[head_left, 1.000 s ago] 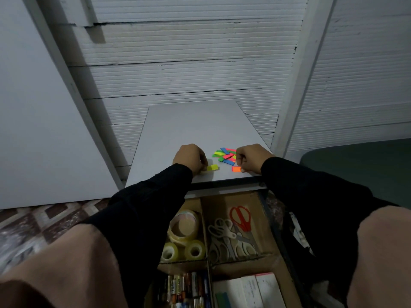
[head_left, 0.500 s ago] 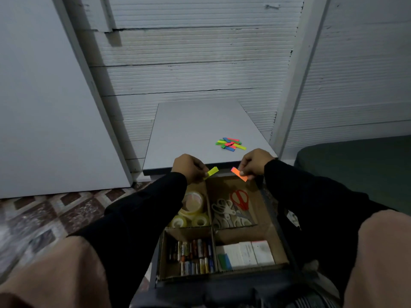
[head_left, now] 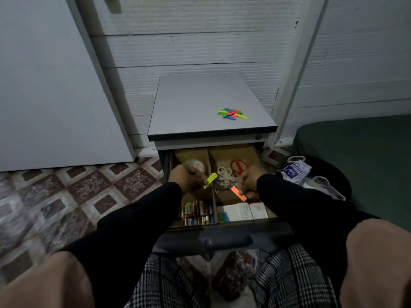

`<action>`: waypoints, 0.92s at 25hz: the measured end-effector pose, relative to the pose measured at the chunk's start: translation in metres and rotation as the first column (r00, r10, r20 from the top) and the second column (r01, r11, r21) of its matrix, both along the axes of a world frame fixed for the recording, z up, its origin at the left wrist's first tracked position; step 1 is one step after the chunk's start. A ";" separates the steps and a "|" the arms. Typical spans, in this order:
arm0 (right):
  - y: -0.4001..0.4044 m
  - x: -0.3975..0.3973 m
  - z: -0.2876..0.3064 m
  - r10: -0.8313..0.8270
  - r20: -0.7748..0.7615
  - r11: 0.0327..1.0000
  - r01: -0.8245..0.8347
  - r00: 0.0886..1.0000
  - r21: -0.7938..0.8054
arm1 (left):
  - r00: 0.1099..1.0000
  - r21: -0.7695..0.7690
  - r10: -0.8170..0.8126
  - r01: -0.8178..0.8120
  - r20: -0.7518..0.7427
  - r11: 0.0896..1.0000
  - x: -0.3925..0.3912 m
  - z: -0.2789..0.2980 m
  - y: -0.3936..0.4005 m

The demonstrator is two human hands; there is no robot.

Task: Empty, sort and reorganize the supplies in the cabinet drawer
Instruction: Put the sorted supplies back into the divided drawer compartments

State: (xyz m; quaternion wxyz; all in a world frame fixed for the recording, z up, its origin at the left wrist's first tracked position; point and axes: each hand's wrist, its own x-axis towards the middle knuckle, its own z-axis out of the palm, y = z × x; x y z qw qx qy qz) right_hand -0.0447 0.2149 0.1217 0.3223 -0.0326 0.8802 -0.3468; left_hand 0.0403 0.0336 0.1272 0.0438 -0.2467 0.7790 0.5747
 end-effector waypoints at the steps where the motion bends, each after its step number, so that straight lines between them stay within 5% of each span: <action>1: 0.001 0.004 -0.010 -0.012 0.017 1.000 0.011 1.000 0.010 | 1.000 0.039 0.012 -0.012 -0.002 0.999 0.005 -0.005 0.000; 9: -0.010 0.012 -0.090 0.069 0.001 0.983 -0.068 0.998 0.172 | 1.000 0.104 -0.001 0.000 0.010 0.995 0.029 -0.027 -0.007; 12: -0.017 0.014 -0.098 0.070 -0.089 0.949 -0.039 0.994 0.314 | 1.000 0.138 0.008 -0.008 -0.002 0.990 0.032 -0.029 -0.007; 23: -0.020 0.008 -0.110 0.251 -0.120 0.871 -0.170 0.960 0.460 | 1.000 0.237 -0.016 0.011 0.018 0.971 0.034 -0.035 0.010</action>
